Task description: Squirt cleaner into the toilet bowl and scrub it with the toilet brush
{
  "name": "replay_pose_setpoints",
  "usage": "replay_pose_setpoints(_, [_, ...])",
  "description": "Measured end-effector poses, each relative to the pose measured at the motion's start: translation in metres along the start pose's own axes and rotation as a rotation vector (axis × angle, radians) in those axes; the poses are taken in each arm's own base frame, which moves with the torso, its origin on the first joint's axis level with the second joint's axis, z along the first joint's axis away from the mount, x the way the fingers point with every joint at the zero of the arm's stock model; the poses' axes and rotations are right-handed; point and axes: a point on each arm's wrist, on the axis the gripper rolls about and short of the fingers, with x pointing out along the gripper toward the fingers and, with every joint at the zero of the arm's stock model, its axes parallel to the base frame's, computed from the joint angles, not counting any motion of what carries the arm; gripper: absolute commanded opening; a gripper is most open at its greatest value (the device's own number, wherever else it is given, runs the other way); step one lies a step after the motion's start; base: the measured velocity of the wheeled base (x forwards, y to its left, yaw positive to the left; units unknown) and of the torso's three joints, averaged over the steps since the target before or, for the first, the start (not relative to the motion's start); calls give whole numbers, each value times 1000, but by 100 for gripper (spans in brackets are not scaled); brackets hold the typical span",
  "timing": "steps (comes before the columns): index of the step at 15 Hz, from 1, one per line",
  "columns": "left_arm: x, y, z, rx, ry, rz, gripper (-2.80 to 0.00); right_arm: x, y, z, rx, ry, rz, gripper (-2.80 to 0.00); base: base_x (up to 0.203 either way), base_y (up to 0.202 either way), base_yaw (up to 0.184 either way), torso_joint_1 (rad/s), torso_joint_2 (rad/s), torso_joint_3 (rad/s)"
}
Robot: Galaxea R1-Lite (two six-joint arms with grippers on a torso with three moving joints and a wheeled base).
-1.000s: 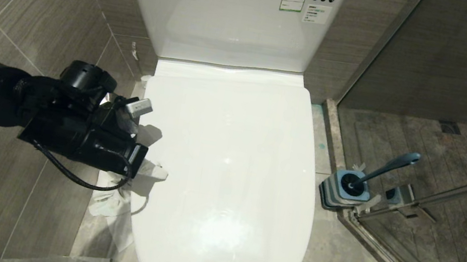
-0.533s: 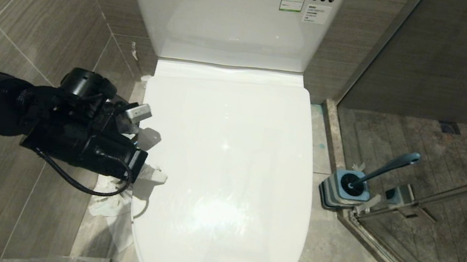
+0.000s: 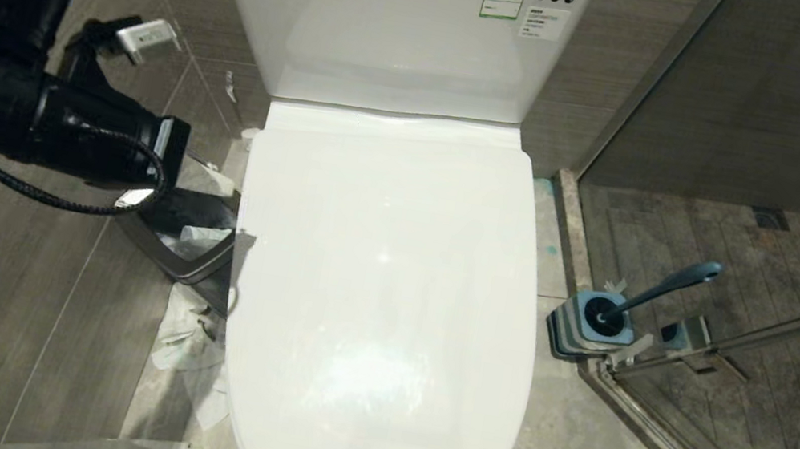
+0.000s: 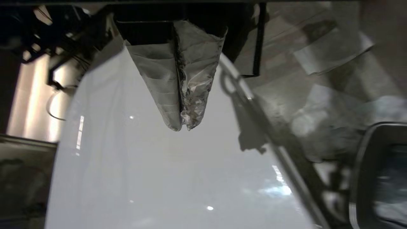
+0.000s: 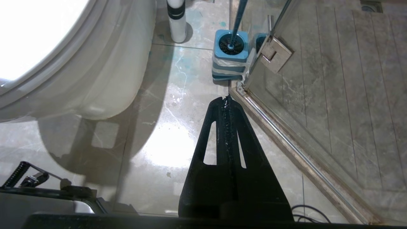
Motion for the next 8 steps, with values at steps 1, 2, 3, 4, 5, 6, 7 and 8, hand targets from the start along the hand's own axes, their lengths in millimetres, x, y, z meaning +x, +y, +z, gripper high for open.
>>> replay_pose_setpoints(1, [-10, -1, 6, 12, -34, 88, -280, 0, 0, 0, 0, 0, 0, -280, 0, 0, 0, 0, 0, 0])
replay_pose_setpoints(2, [-19, -1, 12, 27, -71, 174, -280, 0, 0, 0, 0, 0, 0, -280, 0, 0, 0, 0, 0, 0])
replay_pose_setpoints(3, [-30, -1, 18, 50, -104, 248, -280, 0, 0, 0, 0, 0, 0, -280, 0, 0, 0, 0, 0, 0])
replay_pose_setpoints(4, [-43, 0, 23, 87, -142, 320, -280, 0, 0, 0, 0, -1, 0, -280, 0, 0, 0, 0, 0, 0])
replay_pose_setpoints(5, [-54, -1, 27, 115, -178, 375, -280, 0, 0, 0, 0, 0, 0, -280, 0, 0, 0, 0, 0, 0])
replay_pose_setpoints(6, [-67, -4, 31, 131, -220, 423, -280, 0, 0, 0, 0, -1, 0, -280, 0, 0, 0, 0, 0, 0])
replay_pose_setpoints(7, [-80, -8, 34, 143, -261, 446, -280, 0, 0, 0, 0, 0, 0, -280, 0, 0, 0, 0, 0, 0])
replay_pose_setpoints(8, [-92, -13, 35, 155, -300, 454, -280, 0, 0, 0, 0, 0, 0, -280, 0, 0, 0, 0, 0, 0])
